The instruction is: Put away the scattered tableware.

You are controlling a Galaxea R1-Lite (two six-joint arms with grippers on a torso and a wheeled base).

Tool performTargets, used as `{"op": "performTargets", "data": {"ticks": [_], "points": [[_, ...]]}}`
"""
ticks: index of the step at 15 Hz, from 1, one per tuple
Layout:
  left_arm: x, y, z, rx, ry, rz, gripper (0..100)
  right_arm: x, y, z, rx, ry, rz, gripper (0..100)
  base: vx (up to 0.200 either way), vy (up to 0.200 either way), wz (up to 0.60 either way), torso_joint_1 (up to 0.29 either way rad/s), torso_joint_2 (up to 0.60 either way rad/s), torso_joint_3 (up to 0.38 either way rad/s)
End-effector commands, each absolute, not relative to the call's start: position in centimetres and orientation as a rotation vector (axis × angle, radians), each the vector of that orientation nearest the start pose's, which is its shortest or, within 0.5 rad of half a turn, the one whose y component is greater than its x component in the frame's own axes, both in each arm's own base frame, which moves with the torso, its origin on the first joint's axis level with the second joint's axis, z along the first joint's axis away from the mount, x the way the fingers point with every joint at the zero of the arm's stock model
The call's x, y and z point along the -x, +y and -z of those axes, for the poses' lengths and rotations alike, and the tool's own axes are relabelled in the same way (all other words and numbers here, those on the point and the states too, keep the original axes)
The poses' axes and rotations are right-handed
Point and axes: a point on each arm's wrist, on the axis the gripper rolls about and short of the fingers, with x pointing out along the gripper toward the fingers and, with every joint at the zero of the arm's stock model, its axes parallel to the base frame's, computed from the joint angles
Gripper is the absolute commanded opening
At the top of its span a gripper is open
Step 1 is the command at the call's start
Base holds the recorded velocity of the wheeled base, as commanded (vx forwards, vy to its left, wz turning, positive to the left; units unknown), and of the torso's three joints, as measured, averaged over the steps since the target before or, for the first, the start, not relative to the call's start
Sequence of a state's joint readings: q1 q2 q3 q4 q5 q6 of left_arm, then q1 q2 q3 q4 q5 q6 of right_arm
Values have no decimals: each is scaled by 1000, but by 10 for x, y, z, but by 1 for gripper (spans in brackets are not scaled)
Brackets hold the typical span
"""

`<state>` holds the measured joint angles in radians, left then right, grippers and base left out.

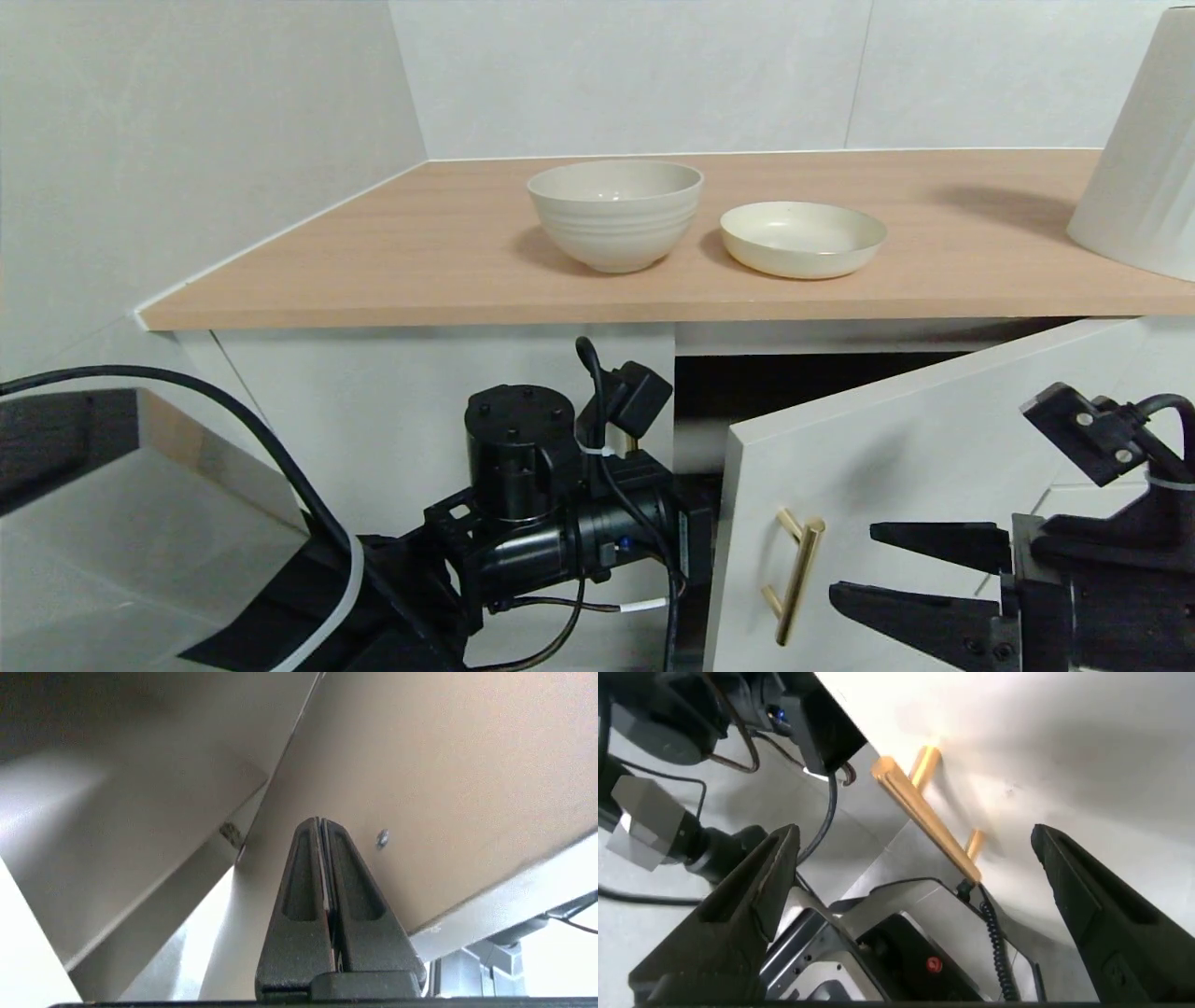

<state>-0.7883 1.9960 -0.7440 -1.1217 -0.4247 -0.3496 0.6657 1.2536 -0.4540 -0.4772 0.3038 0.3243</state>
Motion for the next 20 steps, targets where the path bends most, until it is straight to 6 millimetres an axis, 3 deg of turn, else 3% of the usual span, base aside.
{"op": "performTargets", "data": {"ticks": [1, 10, 20], "points": [[-238, -253, -118, 279, 351, 1171, 0, -130, 111, -181, -237, 469, -903, 100, 0, 0, 0, 0, 0, 0], [-239, -264, -118, 279, 342, 1194, 0, -125, 114, -168, -224, 538, -980, 100, -178, 0, 0, 2, 2, 2], [-258, -284, -123, 277, 343, 1187, 0, -121, 117, -167, -216, 548, -1006, 100, 0, 0, 0, 0, 0, 0]]}}
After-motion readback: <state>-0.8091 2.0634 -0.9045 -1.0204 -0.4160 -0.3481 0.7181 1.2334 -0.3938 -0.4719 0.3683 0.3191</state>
